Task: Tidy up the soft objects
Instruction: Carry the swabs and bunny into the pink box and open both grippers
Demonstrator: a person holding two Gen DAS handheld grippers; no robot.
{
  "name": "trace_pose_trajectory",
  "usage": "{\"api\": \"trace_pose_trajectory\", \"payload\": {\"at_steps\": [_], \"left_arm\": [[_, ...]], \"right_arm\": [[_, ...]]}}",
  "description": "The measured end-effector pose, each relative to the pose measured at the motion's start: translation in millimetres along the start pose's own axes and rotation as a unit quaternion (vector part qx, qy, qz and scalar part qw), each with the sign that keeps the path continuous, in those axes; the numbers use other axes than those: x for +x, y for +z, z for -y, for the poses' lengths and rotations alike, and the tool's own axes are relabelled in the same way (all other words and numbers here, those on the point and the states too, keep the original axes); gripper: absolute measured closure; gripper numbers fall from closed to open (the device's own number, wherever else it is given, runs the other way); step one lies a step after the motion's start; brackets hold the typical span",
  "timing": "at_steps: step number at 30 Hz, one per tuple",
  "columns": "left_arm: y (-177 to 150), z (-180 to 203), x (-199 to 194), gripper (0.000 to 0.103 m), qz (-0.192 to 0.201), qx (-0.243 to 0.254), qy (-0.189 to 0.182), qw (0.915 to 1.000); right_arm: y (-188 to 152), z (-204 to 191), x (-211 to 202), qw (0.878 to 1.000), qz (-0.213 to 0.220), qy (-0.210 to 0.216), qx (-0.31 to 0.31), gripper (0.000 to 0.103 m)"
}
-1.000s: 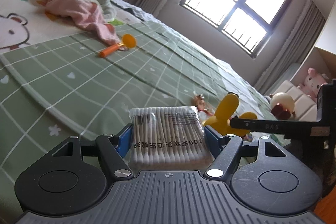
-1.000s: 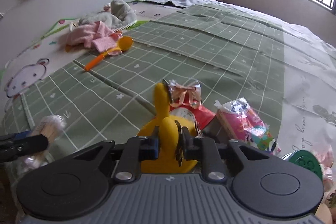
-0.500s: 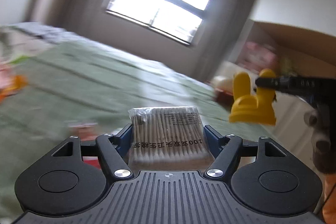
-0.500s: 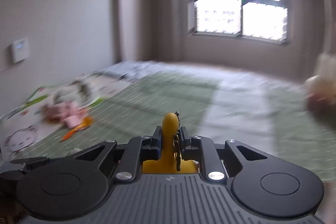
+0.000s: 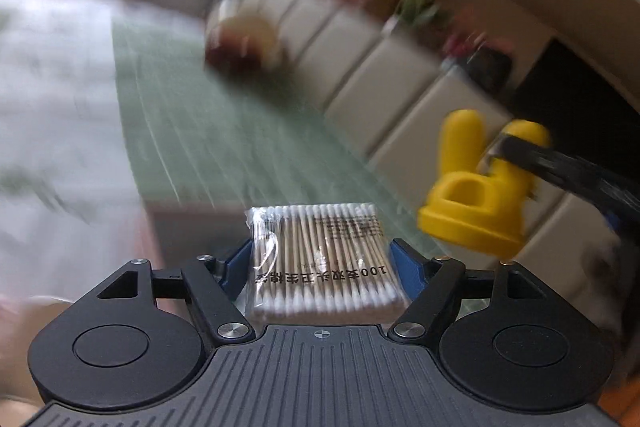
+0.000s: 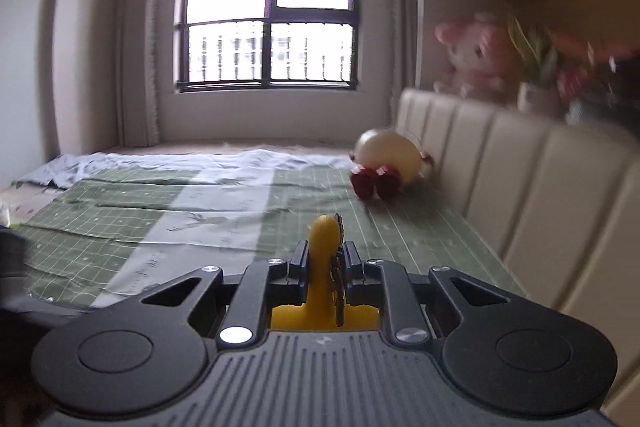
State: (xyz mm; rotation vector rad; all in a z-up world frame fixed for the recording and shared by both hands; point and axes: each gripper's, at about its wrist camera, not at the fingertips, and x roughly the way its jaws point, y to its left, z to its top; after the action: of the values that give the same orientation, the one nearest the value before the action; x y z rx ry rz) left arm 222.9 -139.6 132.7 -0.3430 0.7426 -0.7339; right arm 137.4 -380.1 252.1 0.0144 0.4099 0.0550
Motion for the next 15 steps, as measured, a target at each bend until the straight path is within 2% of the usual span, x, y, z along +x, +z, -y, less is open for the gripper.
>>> {"api": "trace_pose_trajectory", "payload": {"at_steps": [1,3,4,8,10,12,15], "left_arm": [[-1.2,0.1,16.9,0.025,-0.013,0.003,0.031,0.9994],[-4.8,1.6,38.1,0.025,-0.015,0.042,0.097,0.9942],[-7.0,2.5,40.4,0.025,-0.008,0.057,0.11,0.9922],[-8.2,-4.4,33.6,0.025,0.02,0.067,0.093,0.9931],[-1.6,-9.7,34.5,0.025,0.014,0.065,0.07,0.9953],[-1.2,-7.6,34.6,0.026,0.003,0.074,0.076,0.9943],[1.1,-2.3,32.6,0.034,0.017,0.096,0.109,0.9893]], "right_arm": [[-7.1,5.7,6.3,1.0,-0.008,0.006,0.007,0.087],[-20.2,6.5,17.2,1.0,-0.02,0.014,0.015,0.087],[-26.4,8.1,24.2,0.999,-0.025,0.018,0.018,0.087],[-33.3,5.2,59.6,0.998,-0.036,0.041,0.042,0.087],[-29.9,0.1,78.3,0.997,-0.025,0.05,0.054,0.087],[-26.2,-2.9,92.1,0.997,-0.019,0.051,0.061,0.087],[-30.4,-4.8,118.6,0.995,-0.033,0.056,0.079,0.087]]}}
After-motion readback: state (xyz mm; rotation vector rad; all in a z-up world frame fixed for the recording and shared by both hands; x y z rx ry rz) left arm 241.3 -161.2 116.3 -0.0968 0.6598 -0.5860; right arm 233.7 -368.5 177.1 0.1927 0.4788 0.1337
